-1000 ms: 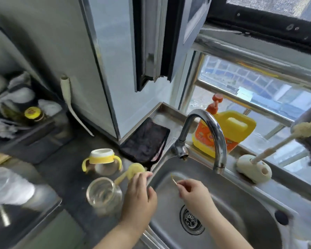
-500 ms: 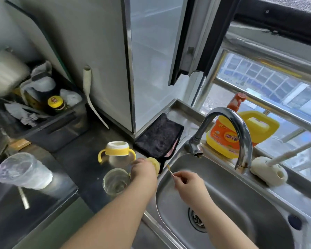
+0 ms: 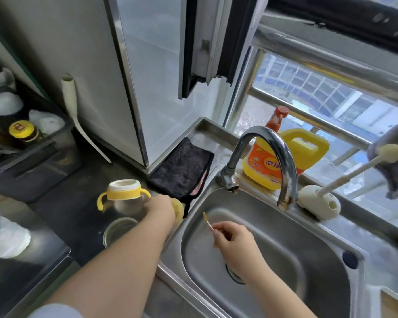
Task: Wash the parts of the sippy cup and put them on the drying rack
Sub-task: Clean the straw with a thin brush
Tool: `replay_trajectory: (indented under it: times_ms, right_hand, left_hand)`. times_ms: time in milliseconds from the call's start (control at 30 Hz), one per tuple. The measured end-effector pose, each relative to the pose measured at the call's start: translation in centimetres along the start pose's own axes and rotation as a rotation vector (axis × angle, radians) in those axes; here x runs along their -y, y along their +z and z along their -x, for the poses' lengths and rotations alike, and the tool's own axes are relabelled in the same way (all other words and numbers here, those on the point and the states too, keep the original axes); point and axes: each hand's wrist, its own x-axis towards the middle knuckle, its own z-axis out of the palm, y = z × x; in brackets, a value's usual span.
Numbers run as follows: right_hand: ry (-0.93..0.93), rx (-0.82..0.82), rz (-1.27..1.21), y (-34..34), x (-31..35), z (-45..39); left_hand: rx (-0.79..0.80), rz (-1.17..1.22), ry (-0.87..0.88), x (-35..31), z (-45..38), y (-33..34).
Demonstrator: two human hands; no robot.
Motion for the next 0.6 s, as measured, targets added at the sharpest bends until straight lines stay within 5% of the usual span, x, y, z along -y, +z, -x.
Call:
replay_trajectory:
  times_ms: [233,367,467,600]
  right_hand:
    - [-0.028,-0.016,-0.030,-0.4,1.4,-0.2]
    - [-0.057,-0.052,-0.131,-1.3,3.6,0.3]
    - [-0.133,-0.099,-0.201,-2.7,5.1,2.2]
    - [-0.254,-0.158,-0.188,-4.5,5.0,6.2]
  left_hand:
    - [-0.105,-0.101,0.072,0.1,2.5,-3.5]
    - [-0.308,0.052,0.055,0.9,6.5,-5.7]
    - [-0.412,0.643,0.060,1.7,9.1,-5.2]
    - [0.126,1.789,0.116,0.9,11.9,-4.2]
